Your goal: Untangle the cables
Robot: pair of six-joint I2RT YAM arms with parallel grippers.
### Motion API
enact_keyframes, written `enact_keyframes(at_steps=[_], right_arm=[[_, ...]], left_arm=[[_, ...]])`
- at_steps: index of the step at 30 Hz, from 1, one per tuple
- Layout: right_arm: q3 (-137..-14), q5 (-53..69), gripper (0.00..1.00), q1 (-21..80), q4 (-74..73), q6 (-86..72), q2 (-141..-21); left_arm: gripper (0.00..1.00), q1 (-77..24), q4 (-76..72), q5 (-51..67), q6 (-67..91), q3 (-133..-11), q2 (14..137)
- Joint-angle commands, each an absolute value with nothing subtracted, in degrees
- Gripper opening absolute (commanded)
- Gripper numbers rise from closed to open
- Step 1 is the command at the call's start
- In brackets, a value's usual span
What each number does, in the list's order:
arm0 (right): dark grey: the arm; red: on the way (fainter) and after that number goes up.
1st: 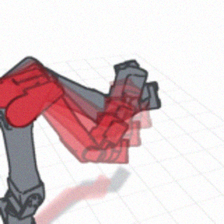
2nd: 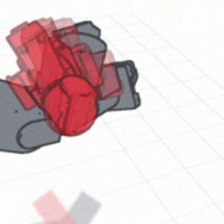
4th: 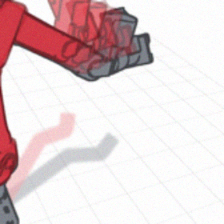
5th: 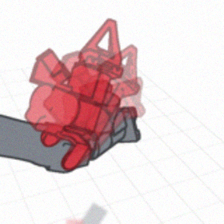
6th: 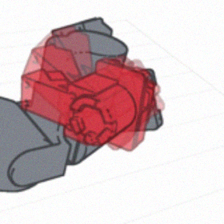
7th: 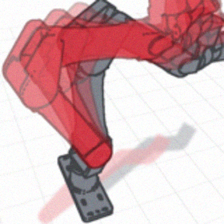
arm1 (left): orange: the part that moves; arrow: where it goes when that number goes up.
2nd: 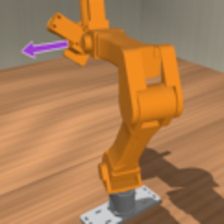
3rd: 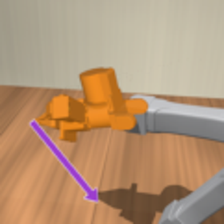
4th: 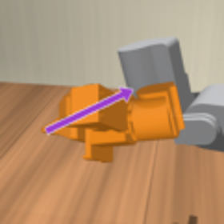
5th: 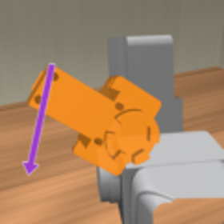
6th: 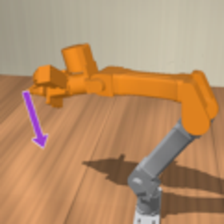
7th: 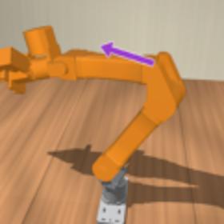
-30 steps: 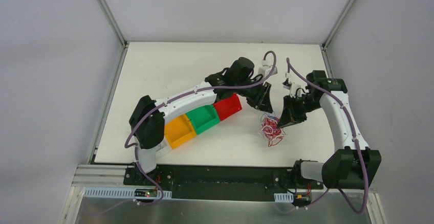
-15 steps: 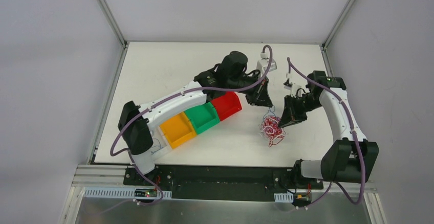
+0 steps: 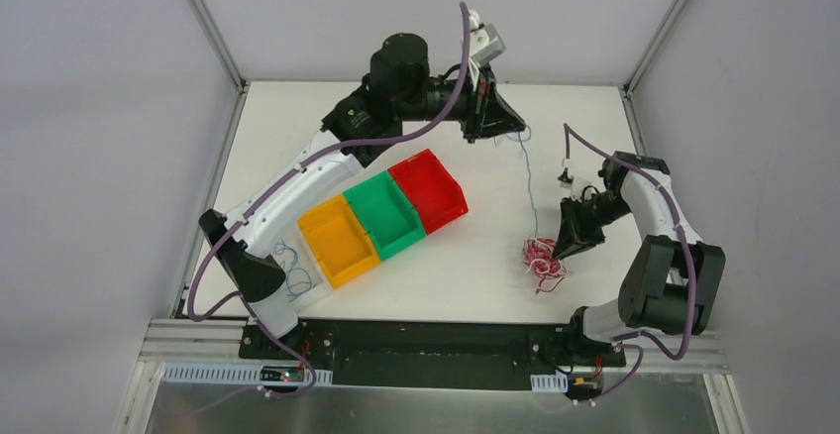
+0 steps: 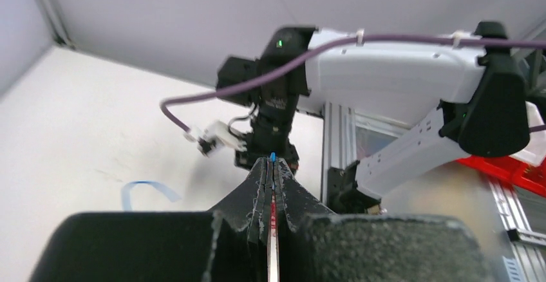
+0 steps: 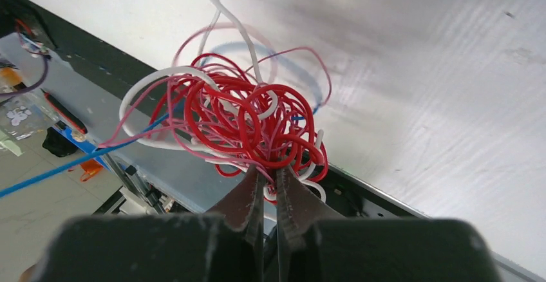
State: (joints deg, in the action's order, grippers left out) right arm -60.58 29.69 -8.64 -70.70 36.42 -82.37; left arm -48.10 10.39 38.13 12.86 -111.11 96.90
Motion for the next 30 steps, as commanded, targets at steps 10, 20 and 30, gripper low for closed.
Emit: enact_keyframes(at_steps=[10, 20, 30], right_arm=[[-58.2, 16.3, 0.06, -17.7, -65.5, 43.0, -88.9], [-59.6, 13.5, 0.03, -18.8, -64.0, 44.4, -90.7], [-62.4, 15.7, 0.02, -19.0, -65.4, 45.2, -91.0]], left_arm=[[0.0, -36.7, 18.2, 33.3, 7.1, -128.9, 92.4], [0.0, -21.8, 27.1, 29.5, 1.7, -119.4, 78.5], [0.0, -15.5, 44.0, 9.9, -16.3, -93.3, 53.0]])
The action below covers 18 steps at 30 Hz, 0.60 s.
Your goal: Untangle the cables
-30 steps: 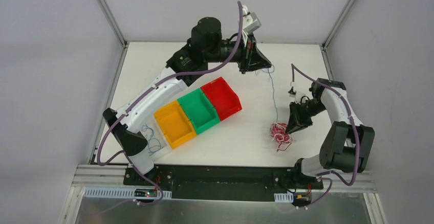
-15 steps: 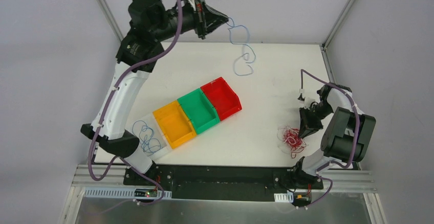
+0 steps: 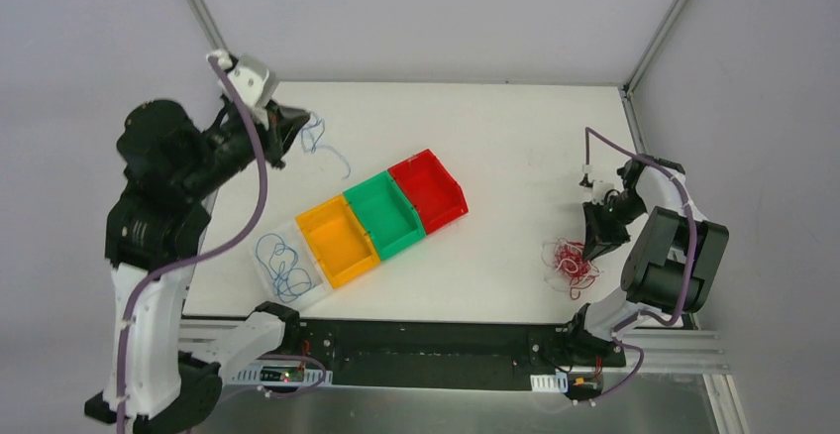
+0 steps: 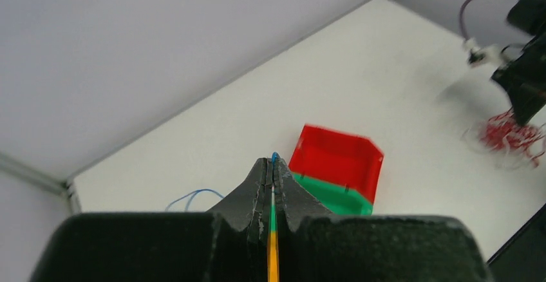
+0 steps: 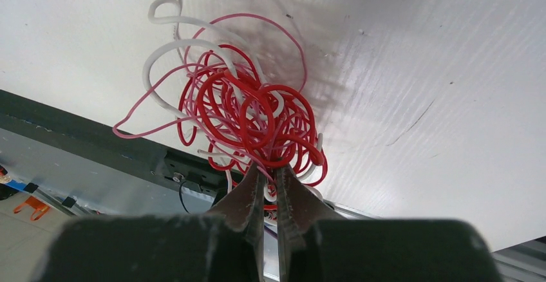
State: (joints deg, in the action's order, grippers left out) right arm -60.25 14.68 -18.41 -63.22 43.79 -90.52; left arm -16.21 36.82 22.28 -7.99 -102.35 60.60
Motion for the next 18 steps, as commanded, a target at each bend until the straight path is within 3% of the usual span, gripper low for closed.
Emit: enact_keyframes(at_steps=[1, 13, 18], right_arm=[[-62.3, 15.9, 0.01, -19.0, -65.4, 45.1, -91.1], [-62.4, 17.3, 0.01, -18.9, -66.5, 44.7, -91.9], [-61.7, 16.8, 0.02, -18.9, -66.8, 45.1, -90.7]], left_arm=[[0.0, -14.9, 44.4, 7.4, -16.4, -90.9, 50.6], [0.0, -9.6, 56.0, -4.3, -17.7, -76.9, 36.8], [0.0, -9.3, 56.0, -9.4, -18.5, -81.1, 36.7]])
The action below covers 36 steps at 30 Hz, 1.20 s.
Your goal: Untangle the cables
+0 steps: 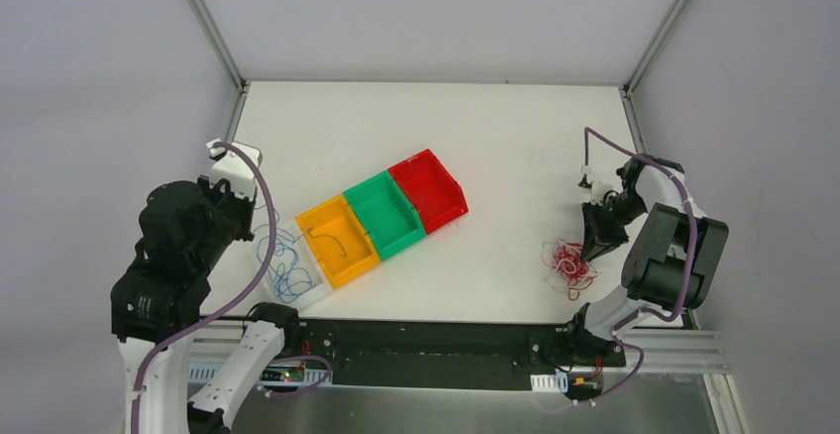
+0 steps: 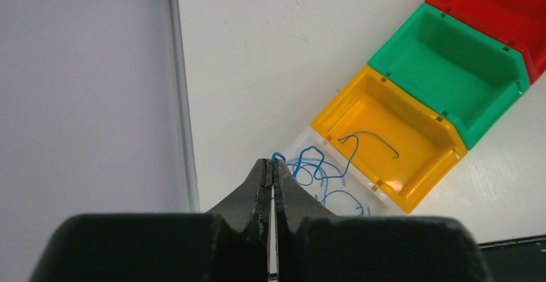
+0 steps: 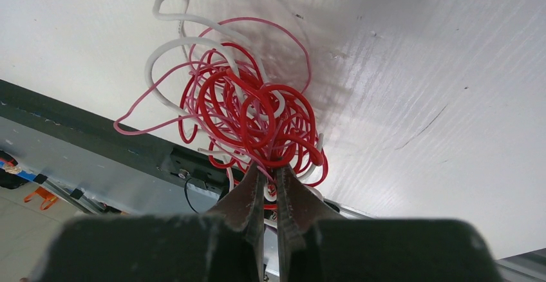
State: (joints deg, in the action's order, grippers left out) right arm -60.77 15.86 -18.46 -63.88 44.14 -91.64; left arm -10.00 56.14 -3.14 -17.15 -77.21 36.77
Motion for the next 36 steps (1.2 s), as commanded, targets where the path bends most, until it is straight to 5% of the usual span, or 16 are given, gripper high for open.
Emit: enact_keyframes(at_steps=[1, 9, 27, 36], right_arm=[[-61.6, 16.6, 0.01, -18.9, -66.9, 45.2, -90.6], [-61.8, 16.4, 0.02, -19.0, -67.6, 45.6, -90.1], [-62.2, 15.9, 0.02, -19.0, -68.0, 46.0, -91.4], [-62.0, 16.3, 0.02, -19.0, -68.1, 45.6, -91.8]], left_arm=[[0.0, -9.2, 56.1, -9.1, -18.6, -82.8, 37.3], [0.0, -7.0, 59.6, -6.1, -17.2, -98.7, 44.9], [0.0, -7.0, 61.0, -4.8, -15.1, -87.0, 41.6], [0.0, -7.0, 62.5, -3.9, -17.2, -100.5, 47.4]])
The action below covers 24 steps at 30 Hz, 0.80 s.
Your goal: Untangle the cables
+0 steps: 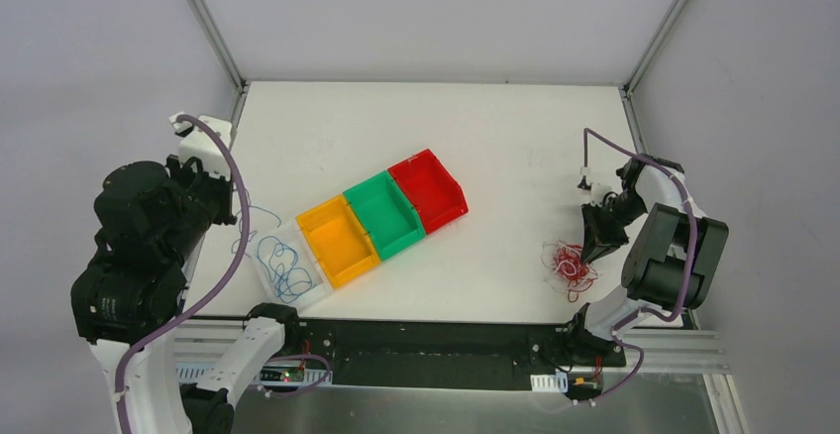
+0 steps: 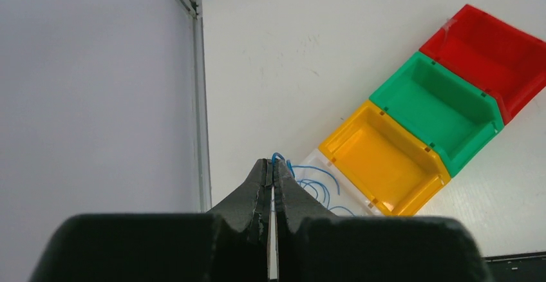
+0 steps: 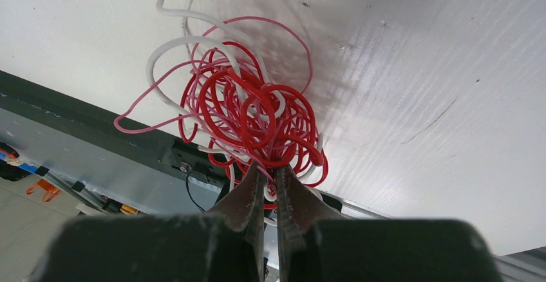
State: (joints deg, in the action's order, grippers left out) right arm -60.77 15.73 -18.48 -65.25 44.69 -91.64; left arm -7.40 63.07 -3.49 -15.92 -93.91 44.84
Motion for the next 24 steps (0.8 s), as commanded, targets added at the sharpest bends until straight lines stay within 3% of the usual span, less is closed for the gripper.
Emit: enact_keyframes(at_steps=[1, 13, 24], right_arm=[[-62.1, 16.5, 0.02, -19.0, -68.0, 45.4, -91.9], [-62.9, 17.0, 0.02, -19.0, -68.0, 44.7, -92.8], [-63.7, 17.4, 0.02, -19.0, -68.0, 44.1, -93.9]], left_arm=[[0.0, -7.0, 62.7, -4.2, -17.7, -102.0, 48.1], [0.0, -7.0, 64.4, -1.8, -17.5, -110.6, 51.2], [0.0, -7.0, 62.9, -3.8, -20.4, -126.8, 58.5]])
